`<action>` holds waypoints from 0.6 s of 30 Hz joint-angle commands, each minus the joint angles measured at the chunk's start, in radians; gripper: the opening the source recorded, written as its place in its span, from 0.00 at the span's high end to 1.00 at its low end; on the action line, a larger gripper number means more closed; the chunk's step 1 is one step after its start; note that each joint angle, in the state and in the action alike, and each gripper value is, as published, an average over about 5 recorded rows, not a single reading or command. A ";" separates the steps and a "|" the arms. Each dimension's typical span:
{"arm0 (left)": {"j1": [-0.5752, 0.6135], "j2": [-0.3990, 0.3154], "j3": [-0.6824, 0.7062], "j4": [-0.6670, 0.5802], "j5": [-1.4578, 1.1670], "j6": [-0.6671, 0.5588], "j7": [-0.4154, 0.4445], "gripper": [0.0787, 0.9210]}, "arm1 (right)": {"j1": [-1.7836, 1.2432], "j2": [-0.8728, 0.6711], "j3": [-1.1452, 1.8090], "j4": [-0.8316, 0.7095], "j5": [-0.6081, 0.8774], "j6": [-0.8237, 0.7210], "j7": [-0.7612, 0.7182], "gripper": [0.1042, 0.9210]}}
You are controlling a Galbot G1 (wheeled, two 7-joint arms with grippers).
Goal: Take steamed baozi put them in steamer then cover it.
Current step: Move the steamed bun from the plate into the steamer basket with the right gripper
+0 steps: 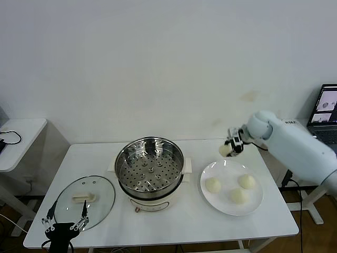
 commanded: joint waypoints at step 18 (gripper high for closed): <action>-0.005 -0.007 -0.038 0.010 -0.012 -0.002 0.003 0.12 | 0.250 0.484 -0.264 -0.087 0.210 0.171 0.048 0.46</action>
